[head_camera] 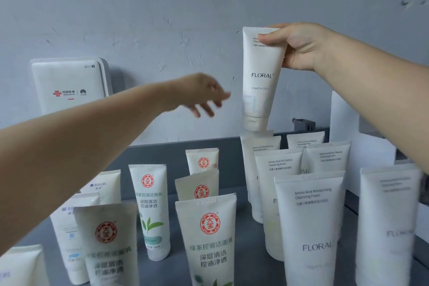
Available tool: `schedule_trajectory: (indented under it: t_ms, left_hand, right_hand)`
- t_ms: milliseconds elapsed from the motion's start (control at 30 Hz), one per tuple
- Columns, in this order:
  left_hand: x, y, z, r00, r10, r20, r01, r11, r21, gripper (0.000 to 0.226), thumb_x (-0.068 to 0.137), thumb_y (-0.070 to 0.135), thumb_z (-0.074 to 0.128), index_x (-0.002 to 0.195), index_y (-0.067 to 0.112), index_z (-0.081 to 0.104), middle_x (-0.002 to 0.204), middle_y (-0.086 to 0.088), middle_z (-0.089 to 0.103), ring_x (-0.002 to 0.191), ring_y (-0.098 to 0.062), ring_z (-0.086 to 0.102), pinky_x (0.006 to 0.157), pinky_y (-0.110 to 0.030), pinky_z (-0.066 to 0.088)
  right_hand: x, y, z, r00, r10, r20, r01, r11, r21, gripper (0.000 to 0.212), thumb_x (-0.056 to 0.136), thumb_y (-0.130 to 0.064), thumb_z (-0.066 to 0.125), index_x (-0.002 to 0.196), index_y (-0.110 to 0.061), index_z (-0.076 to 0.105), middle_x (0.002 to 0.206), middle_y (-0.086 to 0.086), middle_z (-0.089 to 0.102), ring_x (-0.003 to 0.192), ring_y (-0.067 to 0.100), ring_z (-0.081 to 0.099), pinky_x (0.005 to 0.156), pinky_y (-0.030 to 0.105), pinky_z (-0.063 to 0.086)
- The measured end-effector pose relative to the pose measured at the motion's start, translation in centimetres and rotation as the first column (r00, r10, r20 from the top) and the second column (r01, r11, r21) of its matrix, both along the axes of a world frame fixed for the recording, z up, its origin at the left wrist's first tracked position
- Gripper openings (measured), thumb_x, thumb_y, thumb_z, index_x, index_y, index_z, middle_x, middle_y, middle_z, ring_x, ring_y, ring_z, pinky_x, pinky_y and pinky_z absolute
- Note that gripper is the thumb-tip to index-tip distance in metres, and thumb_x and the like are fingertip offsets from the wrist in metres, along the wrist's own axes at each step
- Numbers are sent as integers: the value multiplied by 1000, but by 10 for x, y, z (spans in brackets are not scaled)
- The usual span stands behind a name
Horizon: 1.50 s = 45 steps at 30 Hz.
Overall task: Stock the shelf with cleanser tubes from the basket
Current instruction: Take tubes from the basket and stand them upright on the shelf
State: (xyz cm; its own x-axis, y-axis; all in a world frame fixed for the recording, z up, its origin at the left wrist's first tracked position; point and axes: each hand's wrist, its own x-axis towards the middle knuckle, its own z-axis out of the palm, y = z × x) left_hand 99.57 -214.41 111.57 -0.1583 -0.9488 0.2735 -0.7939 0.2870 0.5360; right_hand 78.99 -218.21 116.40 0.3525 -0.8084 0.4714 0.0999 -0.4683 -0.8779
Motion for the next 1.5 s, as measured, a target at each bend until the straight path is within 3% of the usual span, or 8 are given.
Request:
schedule_trajectory:
  t_ms: [133,300,400,567,833,1167,1333,1500]
  left_hand:
    - [-36,2,41,973,-126,-194,72,962,-265,33,88,32,61,116,17,51,100,1,64,78,-17,66,67,-31,53]
    - [-63,-6,64,961,-173,-217,88,931,-354,6,86,14,64,84,15,59,80,0,68,73,-16,70,72,-34,58]
    - [-81,-13,70,958,-189,-217,112,939,-325,5,85,12,65,85,14,60,79,-1,69,71,-16,71,71,-35,59]
    - [-109,-35,68,958,-171,-232,104,956,-275,11,82,5,67,79,12,59,77,-6,70,66,-18,72,67,-35,61]
    - [-133,-77,39,961,-128,-245,82,979,-187,21,83,0,65,75,12,48,76,-8,67,60,-15,69,69,-32,60]
    - [-133,-102,-3,998,-17,59,9,991,130,5,85,6,64,81,7,61,77,-7,70,59,-9,68,70,-28,58]
    - [-136,-103,-18,979,-15,203,-33,971,236,5,87,9,63,92,8,63,86,-6,70,82,-19,68,81,-32,55]
    - [-135,-106,-31,958,-42,283,-54,944,326,12,85,7,64,96,10,67,88,-5,70,77,-15,65,77,-25,53]
  right_hand:
    - [-8,2,6,1000,-15,24,16,999,-46,15,85,-3,60,88,-18,62,86,-1,68,79,12,67,79,30,55]
    - [-27,-3,12,993,-110,51,115,989,-98,16,81,-3,66,85,-18,62,83,-1,68,73,11,67,71,26,58]
    - [-42,-11,15,985,-171,24,172,979,-113,19,78,-5,70,91,-18,64,81,-2,68,68,8,66,61,21,54]
    - [-71,-28,15,954,-277,-118,258,954,-155,17,76,-10,73,84,-21,63,81,-6,66,70,6,63,61,20,50]
    - [-95,-61,-1,845,-368,-388,262,917,-300,22,75,-9,74,96,-13,69,74,-3,64,64,8,60,57,18,52]
    - [-88,-88,-47,542,-315,-779,138,948,-287,16,81,-12,70,97,-11,72,75,1,64,72,17,61,68,26,57]
    - [-81,-94,-65,417,-288,-862,101,957,-271,19,82,-13,68,100,-12,72,72,-4,62,71,16,60,73,30,58]
    - [-78,-94,-82,363,-260,-895,75,965,-250,18,82,-14,68,100,-14,72,69,-7,62,59,7,61,59,22,56]
